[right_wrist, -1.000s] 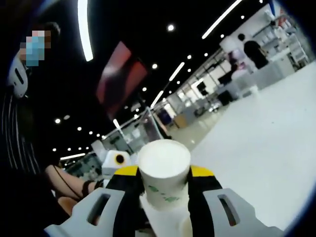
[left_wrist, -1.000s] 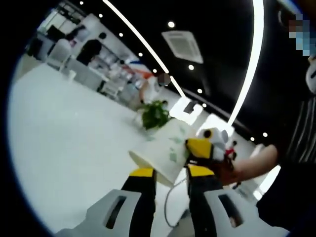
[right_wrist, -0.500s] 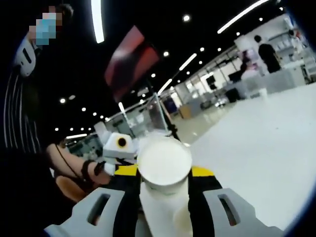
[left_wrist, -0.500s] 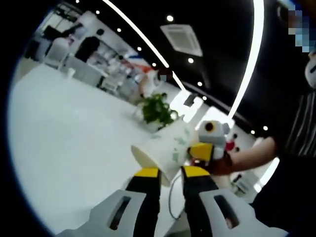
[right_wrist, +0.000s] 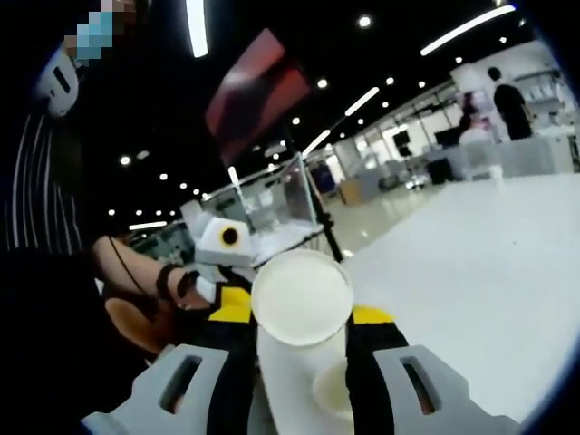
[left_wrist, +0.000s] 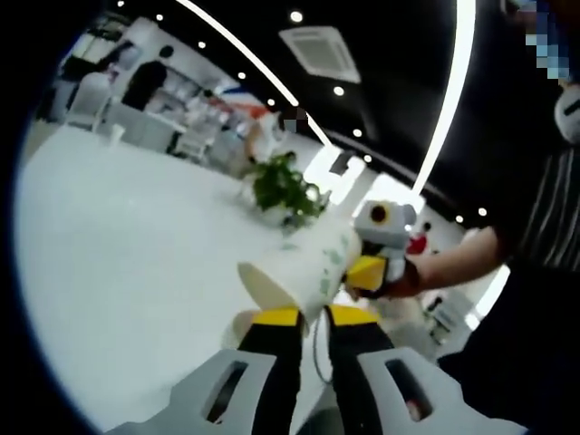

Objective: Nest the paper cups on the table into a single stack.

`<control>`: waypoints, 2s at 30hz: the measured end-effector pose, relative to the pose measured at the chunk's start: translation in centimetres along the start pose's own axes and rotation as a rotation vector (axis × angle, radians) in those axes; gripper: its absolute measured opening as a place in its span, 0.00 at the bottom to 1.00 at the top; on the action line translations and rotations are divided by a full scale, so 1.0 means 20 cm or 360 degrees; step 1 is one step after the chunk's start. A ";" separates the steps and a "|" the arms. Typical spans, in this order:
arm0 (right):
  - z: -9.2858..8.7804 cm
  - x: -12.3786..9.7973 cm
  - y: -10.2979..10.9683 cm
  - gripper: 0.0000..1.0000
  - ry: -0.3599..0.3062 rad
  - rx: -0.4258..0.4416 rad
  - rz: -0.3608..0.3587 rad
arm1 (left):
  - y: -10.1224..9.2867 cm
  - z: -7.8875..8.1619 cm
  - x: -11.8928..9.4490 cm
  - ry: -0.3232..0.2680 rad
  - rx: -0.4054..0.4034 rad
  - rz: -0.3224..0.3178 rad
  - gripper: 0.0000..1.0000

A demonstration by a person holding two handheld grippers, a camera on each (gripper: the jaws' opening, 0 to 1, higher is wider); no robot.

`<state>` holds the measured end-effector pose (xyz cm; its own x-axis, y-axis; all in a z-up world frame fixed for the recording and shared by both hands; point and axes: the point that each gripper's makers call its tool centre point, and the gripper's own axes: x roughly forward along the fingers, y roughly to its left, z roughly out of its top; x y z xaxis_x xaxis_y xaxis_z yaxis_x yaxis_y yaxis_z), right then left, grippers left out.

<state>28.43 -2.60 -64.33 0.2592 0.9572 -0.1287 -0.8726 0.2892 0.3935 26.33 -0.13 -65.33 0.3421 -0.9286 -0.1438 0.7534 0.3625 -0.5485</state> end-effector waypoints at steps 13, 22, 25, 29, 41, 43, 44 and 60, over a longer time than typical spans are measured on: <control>-0.11 -0.02 0.05 0.36 0.0182 -0.0163 0.0072 | -0.06 -0.09 -0.01 0.0259 0.0260 -0.0071 0.02; -0.17 -0.02 0.06 0.37 0.0280 -0.0251 0.0089 | -0.11 -0.12 0.00 0.0446 0.0428 -0.0110 0.00; -0.19 -0.03 0.06 0.37 0.0295 -0.0261 0.0090 | -0.12 -0.13 0.00 0.0495 0.0457 -0.0122 0.00; -0.23 -0.03 0.06 0.37 0.0341 -0.0312 0.0089 | -0.13 -0.14 0.00 0.0588 0.0496 -0.0143 0.00; -0.28 -0.02 0.07 0.43 0.0382 -0.0408 0.0080 | -0.12 -0.12 -0.01 0.0821 0.0632 -0.0126 0.00; -0.28 -0.01 0.06 0.45 0.0373 -0.0418 0.0062 | -0.11 -0.12 -0.01 0.0863 0.0656 -0.0126 0.00; -0.28 -0.01 0.05 0.46 0.0375 -0.0424 0.0053 | -0.11 -0.12 -0.01 0.0869 0.0657 -0.0127 0.00; -0.19 -0.02 0.05 0.49 0.0347 -0.0527 0.0035 | -0.09 -0.18 -0.04 0.1046 0.0691 -0.0133 0.00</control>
<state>25.98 -2.85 -67.30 0.1757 0.9282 -0.3279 -0.9725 0.2154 0.0885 22.60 -0.28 -67.13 -0.0250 -0.7615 -0.6477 0.9601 0.1623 -0.2279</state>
